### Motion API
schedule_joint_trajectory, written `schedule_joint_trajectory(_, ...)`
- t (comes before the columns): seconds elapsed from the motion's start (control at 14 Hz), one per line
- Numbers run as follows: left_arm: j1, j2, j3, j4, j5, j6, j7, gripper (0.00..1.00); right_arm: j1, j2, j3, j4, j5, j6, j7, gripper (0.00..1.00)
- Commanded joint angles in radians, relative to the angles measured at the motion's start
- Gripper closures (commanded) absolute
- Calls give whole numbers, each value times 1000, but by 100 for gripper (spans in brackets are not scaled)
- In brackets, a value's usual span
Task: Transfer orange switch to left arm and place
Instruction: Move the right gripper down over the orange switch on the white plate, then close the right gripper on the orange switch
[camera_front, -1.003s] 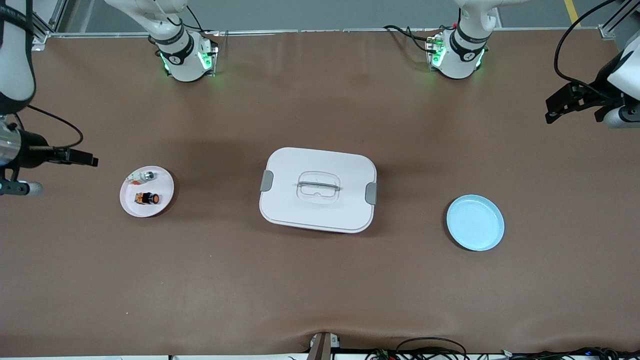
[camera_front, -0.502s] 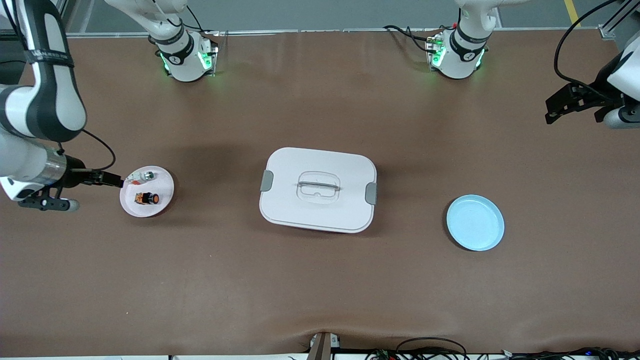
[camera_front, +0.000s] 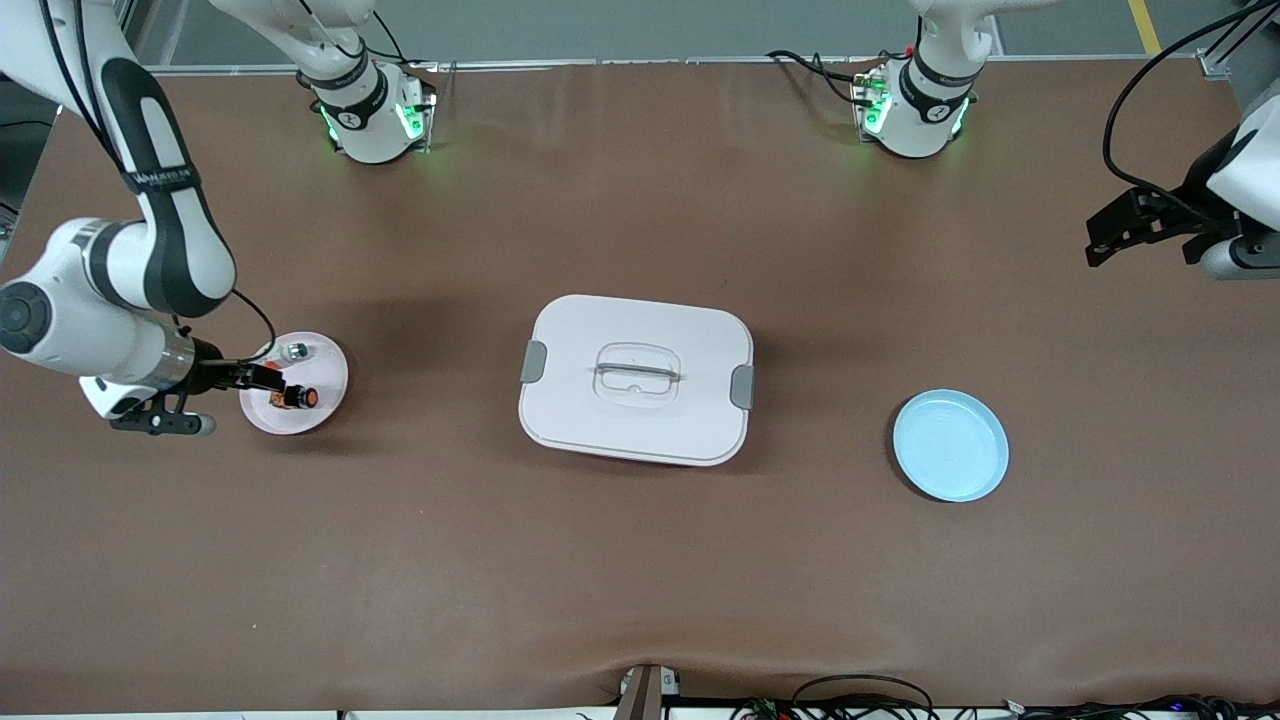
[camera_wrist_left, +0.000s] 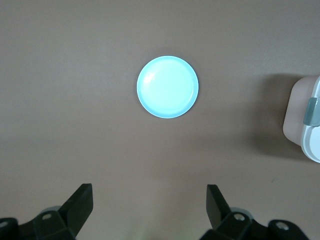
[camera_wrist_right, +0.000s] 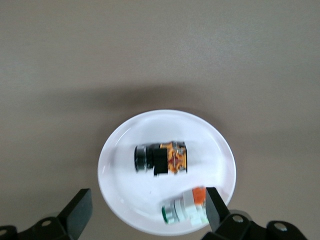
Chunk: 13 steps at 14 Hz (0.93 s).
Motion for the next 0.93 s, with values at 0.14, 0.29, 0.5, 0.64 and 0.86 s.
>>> schedule_joint_trajectory(0.14,-6,-3,-9,6,2,-1,-11,0,-15,81,9,5,12,50,-18,0)
schedule_joint_trajectory(0.29,-4,-12,-11,9,2,-6,-4,0,-18,96,9,3,12,51,-18,0)
schedule_joint_trajectory(0.5,-4,-12,-11,8,2,-13,-5,0,-18,110,9,3,12,51,-30,0)
schedule_joint_trajectory(0.64,-6,-13,-13,11,2,-15,3,0,-19,133,9,5,12,58,-38,0)
schedule_joint_trajectory(0.86,-3,-27,-13,12,2,-27,9,0,-18,150,9,8,12,64,-38,0)
